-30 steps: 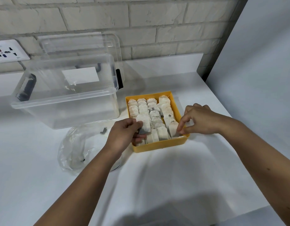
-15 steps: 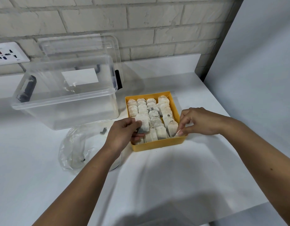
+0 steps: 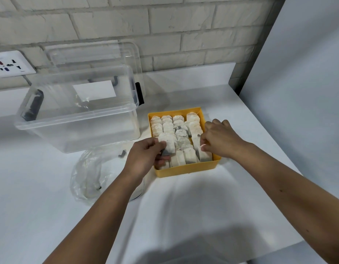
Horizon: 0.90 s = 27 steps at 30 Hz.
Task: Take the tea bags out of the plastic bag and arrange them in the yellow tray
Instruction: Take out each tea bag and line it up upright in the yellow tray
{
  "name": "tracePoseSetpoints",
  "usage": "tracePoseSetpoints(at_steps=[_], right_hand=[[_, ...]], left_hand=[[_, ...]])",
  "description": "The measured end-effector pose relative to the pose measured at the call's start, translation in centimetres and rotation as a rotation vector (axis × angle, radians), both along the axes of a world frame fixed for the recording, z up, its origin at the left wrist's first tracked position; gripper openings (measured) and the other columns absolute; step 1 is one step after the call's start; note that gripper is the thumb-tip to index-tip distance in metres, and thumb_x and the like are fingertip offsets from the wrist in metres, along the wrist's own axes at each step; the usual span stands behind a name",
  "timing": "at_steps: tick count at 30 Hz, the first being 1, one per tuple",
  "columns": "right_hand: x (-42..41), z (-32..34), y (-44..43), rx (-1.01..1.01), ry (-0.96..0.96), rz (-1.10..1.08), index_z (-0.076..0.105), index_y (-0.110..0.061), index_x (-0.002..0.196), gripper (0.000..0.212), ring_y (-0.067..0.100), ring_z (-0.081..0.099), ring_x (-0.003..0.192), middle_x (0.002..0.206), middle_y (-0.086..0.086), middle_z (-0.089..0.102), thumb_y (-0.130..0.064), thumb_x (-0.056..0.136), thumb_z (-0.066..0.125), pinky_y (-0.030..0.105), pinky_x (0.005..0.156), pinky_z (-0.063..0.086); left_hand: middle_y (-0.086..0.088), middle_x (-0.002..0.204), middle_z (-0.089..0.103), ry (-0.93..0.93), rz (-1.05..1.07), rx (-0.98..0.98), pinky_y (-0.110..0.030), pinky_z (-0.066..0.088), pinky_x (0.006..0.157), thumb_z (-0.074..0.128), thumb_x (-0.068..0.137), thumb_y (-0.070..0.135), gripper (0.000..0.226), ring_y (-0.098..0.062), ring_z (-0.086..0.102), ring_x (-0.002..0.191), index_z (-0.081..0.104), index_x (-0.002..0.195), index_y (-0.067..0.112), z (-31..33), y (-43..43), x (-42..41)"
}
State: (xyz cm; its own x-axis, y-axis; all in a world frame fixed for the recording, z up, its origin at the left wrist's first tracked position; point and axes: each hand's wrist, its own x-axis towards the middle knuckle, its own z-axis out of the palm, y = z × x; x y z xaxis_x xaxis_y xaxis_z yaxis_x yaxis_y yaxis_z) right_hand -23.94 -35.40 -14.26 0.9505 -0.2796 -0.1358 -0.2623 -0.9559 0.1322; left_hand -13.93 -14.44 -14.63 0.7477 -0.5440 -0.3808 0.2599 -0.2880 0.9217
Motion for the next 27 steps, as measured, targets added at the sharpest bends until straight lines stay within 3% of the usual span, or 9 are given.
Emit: tracePoseSetpoints(at_steps=[3,9,15,19,27], right_hand=[[-0.09,0.28,-0.14,-0.005,-0.006,-0.004,0.070,-0.034,0.103,0.023,0.019,0.043,0.111,0.103,-0.005,0.046,-0.047,0.085,0.065,0.036,0.093,0.030],[-0.24,0.12,-0.32,-0.075,-0.007,-0.015,0.061,-0.034,0.114,0.045,0.021,0.040,0.114,0.115,-0.002,0.046,-0.058,0.077,0.068,0.038,0.096,0.030],[0.06,-0.24,-0.25,-0.091,-0.026,0.029,0.071,-0.033,0.098,0.033,0.019,0.037,0.111,0.109,-0.005,0.045,-0.059,0.079,0.065,0.037,0.094,0.029],[0.49,-0.35,-0.45,-0.115,-0.088,0.009,0.072,-0.032,0.102,0.031,0.020,0.038,0.111,0.110,-0.004,0.047,-0.055,0.083,0.064,0.037,0.093,0.028],[0.12,0.41,-0.61,0.003,-0.156,-0.058,0.065,-0.036,0.105,0.035,0.018,0.039,0.113,0.109,-0.006,0.047,-0.058,0.078,0.068,0.037,0.097,0.024]], left_hand=[[-0.024,0.096,0.074,0.001,-0.002,0.000,-0.047,0.059,0.082,0.062,0.096,0.015,0.026,-0.026,0.076,0.078,0.064,0.106,-0.009,-0.13,-0.03,0.06],[-0.024,0.095,0.074,0.011,0.002,-0.005,-0.042,0.060,0.076,0.062,0.095,0.015,0.026,-0.026,0.076,0.077,0.064,0.106,-0.009,-0.37,-0.09,0.19],[-0.025,0.096,0.073,0.013,0.000,-0.013,-0.041,0.061,0.075,0.062,0.096,0.015,0.024,-0.027,0.076,0.077,0.065,0.106,-0.007,-0.44,-0.09,0.25],[-0.025,0.095,0.073,0.004,0.002,-0.021,-0.049,0.059,0.083,0.062,0.096,0.014,0.026,-0.027,0.076,0.078,0.064,0.107,-0.009,-0.47,-0.14,0.24],[-0.024,0.096,0.074,0.001,-0.029,-0.034,-0.049,0.059,0.081,0.065,0.093,0.011,0.022,-0.031,0.076,0.083,0.066,0.106,-0.007,-0.70,-0.11,0.25]])
